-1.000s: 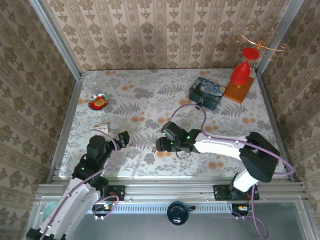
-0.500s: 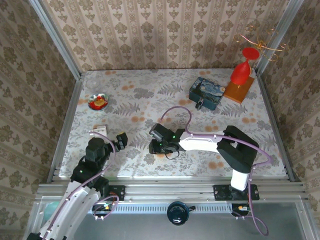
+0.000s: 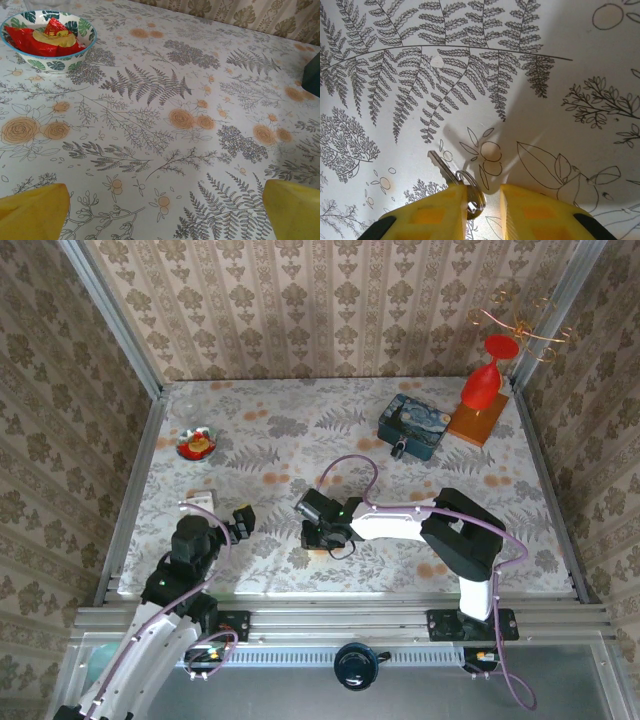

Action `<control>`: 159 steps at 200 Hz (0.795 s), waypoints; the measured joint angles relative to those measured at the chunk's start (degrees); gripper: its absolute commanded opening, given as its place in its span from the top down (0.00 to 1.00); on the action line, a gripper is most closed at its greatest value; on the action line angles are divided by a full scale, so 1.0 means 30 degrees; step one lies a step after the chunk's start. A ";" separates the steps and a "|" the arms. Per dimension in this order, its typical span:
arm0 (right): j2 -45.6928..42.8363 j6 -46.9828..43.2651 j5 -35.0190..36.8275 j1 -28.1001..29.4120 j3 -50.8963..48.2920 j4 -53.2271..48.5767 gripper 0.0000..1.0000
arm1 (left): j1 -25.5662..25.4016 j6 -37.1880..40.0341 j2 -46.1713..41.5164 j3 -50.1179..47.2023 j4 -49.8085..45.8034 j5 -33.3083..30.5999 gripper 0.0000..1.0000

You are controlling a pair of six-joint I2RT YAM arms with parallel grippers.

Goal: Unlock a padlock with a key

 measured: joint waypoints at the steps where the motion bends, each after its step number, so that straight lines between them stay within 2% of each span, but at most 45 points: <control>1: 0.0007 0.0000 0.0000 0.0000 0.0007 0.0000 0.74 | 0.0000 0.0000 0.0000 0.0000 0.0000 0.0000 0.00; 42: 0.0299 -0.0015 0.0000 0.0000 0.0459 0.0007 0.76 | 0.0000 0.0000 0.0000 0.0000 0.0007 -0.0007 0.00; 119: 0.0532 -0.0131 0.0036 0.0000 0.0648 0.0109 0.93 | 0.0000 0.0000 0.0131 0.0000 0.0022 0.0000 0.00; 159: 0.0262 -0.0138 0.0219 0.0022 0.0299 0.0772 0.96 | 0.0000 0.0000 0.0663 0.0000 0.0189 0.0146 0.00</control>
